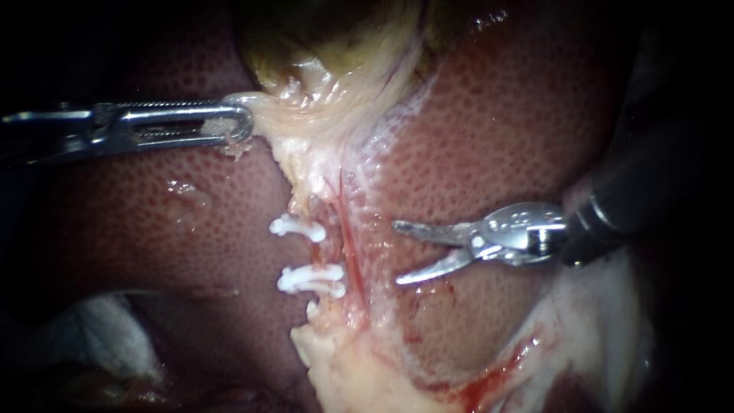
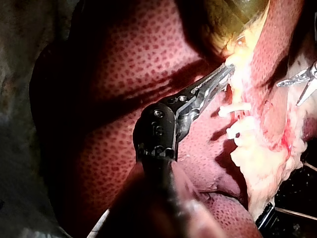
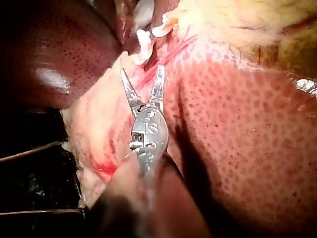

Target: Go to the cutting position left tube

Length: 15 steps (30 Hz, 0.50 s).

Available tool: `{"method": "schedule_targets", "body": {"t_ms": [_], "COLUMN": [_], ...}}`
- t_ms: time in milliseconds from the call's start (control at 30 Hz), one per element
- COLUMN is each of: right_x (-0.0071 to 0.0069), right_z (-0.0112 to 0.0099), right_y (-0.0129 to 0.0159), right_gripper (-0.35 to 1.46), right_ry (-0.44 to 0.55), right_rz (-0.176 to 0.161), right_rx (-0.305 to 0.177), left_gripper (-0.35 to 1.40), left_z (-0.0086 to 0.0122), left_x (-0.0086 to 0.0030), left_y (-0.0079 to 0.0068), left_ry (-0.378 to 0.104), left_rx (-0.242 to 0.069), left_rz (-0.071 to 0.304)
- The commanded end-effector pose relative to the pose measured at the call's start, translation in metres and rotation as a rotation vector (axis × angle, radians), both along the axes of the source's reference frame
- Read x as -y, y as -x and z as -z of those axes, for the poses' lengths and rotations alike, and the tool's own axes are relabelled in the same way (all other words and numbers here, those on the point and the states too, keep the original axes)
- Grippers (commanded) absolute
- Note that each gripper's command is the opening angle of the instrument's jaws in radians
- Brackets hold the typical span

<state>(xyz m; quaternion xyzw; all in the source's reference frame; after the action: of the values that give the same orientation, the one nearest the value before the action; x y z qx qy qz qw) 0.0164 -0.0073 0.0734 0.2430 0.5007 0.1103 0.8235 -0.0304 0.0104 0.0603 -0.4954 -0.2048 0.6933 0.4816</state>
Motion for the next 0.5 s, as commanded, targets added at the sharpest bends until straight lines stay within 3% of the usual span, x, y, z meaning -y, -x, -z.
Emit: {"method": "schedule_targets", "body": {"t_ms": [33,500], "right_x": [0.0002,0.0014], "right_z": [-0.0004,-0.0047], "right_y": [-0.0005,-0.0054], "right_gripper": [1.43,1.43], "right_ry": [-0.005,-0.062], "right_rz": [0.005,0.000], "right_rx": [0.003,0.040], "left_gripper": [-0.35,-0.35], "left_z": [0.0000,0.0003], "left_x": [0.0000,0.0002], "left_y": [0.0000,0.0002], "left_ry": [0.000,0.001], "left_rx": [0.000,-0.004], "left_rz": [0.000,0.005]}}
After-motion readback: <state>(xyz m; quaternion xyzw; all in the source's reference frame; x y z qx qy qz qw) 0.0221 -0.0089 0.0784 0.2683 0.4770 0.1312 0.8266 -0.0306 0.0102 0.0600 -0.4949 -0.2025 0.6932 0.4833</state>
